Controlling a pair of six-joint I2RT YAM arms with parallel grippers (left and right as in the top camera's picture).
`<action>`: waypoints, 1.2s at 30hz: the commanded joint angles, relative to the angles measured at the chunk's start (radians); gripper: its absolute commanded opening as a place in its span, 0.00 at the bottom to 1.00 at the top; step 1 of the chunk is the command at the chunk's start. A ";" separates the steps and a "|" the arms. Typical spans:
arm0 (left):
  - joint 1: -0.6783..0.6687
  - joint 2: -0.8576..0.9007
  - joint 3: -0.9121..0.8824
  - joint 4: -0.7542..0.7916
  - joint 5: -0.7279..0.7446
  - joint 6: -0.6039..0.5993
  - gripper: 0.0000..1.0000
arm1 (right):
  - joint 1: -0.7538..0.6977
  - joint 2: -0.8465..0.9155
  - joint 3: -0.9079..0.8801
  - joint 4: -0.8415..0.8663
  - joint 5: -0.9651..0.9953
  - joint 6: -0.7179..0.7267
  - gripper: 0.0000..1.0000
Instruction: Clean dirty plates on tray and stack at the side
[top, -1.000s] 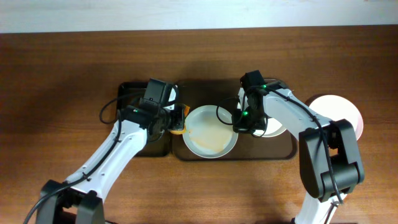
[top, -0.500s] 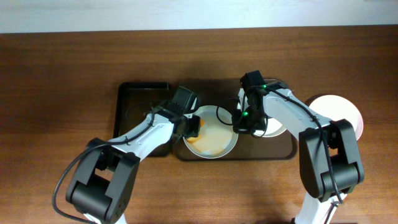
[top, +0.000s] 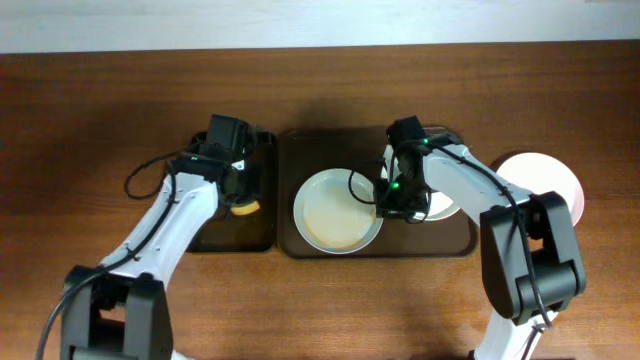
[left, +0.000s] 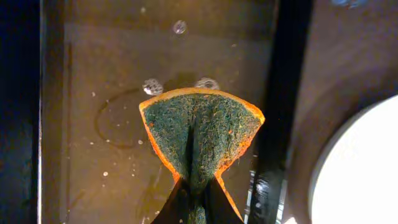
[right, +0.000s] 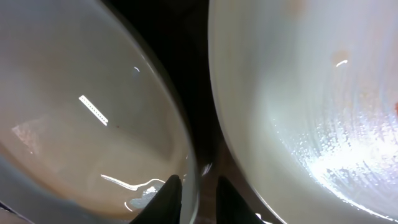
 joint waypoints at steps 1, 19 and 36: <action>0.017 0.055 -0.044 0.014 -0.011 0.008 0.00 | 0.007 -0.021 -0.069 0.047 0.008 0.002 0.21; 0.050 0.189 -0.064 0.154 -0.060 0.170 0.00 | 0.042 -0.415 -0.036 0.071 0.576 -0.101 0.04; 0.054 0.101 -0.064 0.138 -0.048 0.169 0.58 | 0.340 -0.507 -0.036 0.076 1.162 0.036 0.04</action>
